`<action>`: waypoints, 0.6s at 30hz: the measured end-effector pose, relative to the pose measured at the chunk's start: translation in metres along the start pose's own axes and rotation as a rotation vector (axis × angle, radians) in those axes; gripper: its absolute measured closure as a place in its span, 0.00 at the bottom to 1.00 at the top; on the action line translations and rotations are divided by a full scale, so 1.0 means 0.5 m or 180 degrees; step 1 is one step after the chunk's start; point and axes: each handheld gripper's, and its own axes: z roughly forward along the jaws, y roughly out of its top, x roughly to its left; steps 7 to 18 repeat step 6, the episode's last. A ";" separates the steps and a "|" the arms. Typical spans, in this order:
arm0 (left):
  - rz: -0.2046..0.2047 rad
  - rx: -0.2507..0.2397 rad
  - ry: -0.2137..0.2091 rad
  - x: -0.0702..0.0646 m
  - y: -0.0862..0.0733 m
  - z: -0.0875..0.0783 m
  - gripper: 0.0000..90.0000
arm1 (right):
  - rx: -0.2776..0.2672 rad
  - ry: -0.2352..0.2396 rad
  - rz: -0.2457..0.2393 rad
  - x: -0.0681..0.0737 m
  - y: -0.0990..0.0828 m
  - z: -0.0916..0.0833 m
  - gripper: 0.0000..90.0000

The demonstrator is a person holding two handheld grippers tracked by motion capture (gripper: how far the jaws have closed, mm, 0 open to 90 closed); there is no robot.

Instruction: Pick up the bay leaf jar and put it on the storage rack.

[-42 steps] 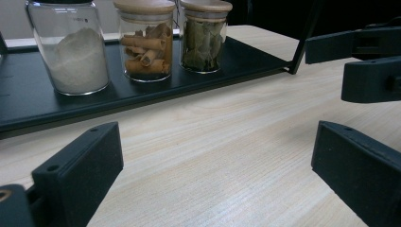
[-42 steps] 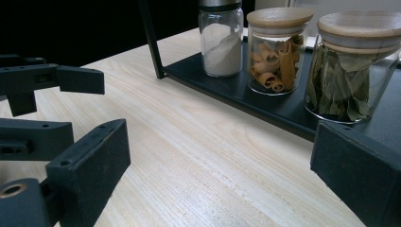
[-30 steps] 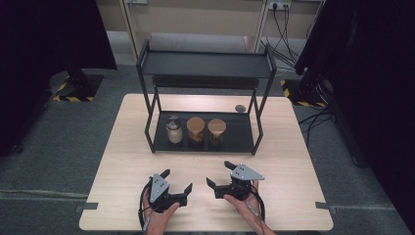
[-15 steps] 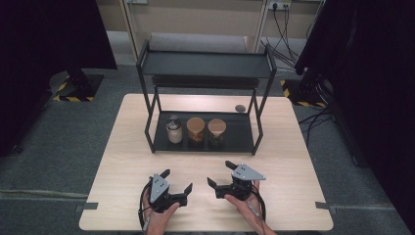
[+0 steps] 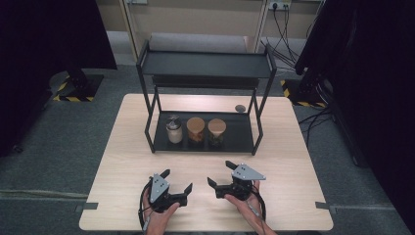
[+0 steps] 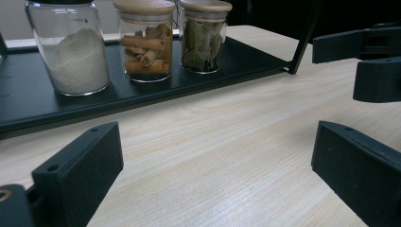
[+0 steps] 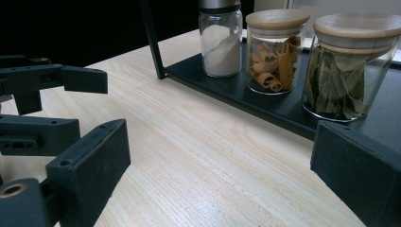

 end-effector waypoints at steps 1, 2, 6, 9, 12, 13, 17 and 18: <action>-0.0001 -0.0001 0.0000 0.000 0.000 0.000 0.03 | 0.0001 -0.0002 0.0001 0.000 0.000 0.000 0.07; -0.0003 -0.0002 0.0001 0.000 0.000 0.000 0.03 | 0.0000 -0.0002 0.0002 0.000 0.000 0.000 0.07; 0.0000 0.0003 0.0002 0.000 0.000 0.000 0.03 | -0.0007 -0.0005 -0.0001 -0.001 0.000 -0.001 0.07; 0.0000 0.0003 0.0002 0.000 0.000 0.000 0.03 | -0.0007 -0.0005 -0.0001 -0.001 0.000 -0.001 0.07; 0.0000 0.0003 0.0002 0.000 0.000 0.000 0.03 | -0.0007 -0.0005 -0.0001 -0.001 0.000 -0.001 0.07; 0.0000 0.0003 0.0002 0.000 0.000 0.000 0.03 | -0.0007 -0.0005 -0.0001 -0.001 0.000 -0.001 0.07; 0.0000 0.0003 0.0002 0.000 0.000 0.000 0.03 | -0.0007 -0.0005 -0.0001 -0.001 0.000 -0.001 0.07; 0.0000 0.0003 0.0002 0.000 0.000 0.000 0.03 | -0.0007 -0.0005 -0.0001 -0.001 0.000 -0.001 0.07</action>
